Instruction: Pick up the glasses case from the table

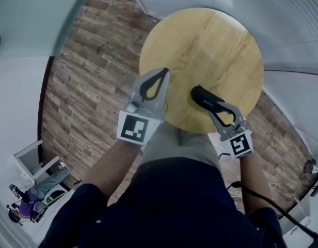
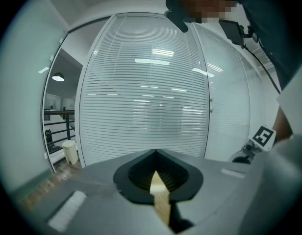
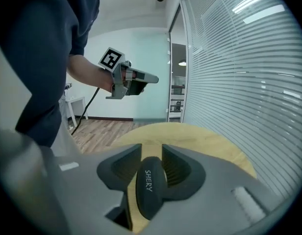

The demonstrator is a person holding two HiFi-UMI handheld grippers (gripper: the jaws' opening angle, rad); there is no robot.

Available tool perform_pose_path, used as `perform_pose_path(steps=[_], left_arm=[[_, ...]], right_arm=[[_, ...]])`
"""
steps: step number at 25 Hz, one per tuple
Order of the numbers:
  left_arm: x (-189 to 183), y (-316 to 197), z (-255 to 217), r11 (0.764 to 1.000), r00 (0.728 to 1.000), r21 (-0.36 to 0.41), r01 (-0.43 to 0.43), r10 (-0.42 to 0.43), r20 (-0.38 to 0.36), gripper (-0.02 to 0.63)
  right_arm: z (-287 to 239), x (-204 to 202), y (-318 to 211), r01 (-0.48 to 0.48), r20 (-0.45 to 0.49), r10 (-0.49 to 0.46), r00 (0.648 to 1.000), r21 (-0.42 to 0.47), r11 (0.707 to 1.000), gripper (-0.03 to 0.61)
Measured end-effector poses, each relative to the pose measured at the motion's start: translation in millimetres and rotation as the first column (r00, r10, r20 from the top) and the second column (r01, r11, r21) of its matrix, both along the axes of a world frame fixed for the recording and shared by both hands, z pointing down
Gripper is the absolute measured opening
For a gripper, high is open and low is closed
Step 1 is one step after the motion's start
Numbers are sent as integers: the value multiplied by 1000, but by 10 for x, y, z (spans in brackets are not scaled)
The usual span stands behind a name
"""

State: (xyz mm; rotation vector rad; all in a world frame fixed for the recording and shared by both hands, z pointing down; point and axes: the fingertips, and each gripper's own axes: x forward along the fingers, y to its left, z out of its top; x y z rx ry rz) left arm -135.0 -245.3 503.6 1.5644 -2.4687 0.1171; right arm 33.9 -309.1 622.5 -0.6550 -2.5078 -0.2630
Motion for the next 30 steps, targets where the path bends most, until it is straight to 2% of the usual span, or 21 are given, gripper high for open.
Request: perform_pose_path(steps=[1,5,10,13,15,17,20,24,26,28,30], left_arm=[[-2,-1,64,1000,1000,-3,-4,4,3,3],[32,-37,379,998,999,-46,-43,43,15,3],[78,-180,654,994,998,-82,-66,67,7,3],[136,-190,729,991,997,-111,-79,81,15,3],[160,-168,773,987,995,-132,-92,95,16,3],[169,-158,785,987,996,-131,-88,90,5,3],[169,-154,779,988,997,-129,-79,79,-4,3],[127,-127,707,988,996,-131,-85,89,27,3],[79,-93,567,988,995,-129,-85,91,43,3],[9,-68,364,992,995,-99,-74,80,55,3],[-42,-47,162,995,994,-73,-74,80,78,3]], right_arm=[[102,-8,4,7,-8,-7,1000,9,1000,163],[502,-43,-21,51,-50,-48,998,50,997,235],[988,15,-9,119,-130,-118,984,-2,993,355],[1184,13,56,159,-163,-155,974,12,987,376],[1331,-20,72,177,-206,-162,965,56,983,377],[1466,-30,64,198,-258,-167,952,101,975,377],[1576,-33,54,198,-298,-156,942,116,973,377],[1551,-81,117,160,-305,-141,942,37,986,371],[1380,-158,136,132,-283,-123,951,13,991,370],[1146,-260,113,99,-255,-93,963,12,995,370],[883,-346,86,45,-234,-50,971,-26,999,370]])
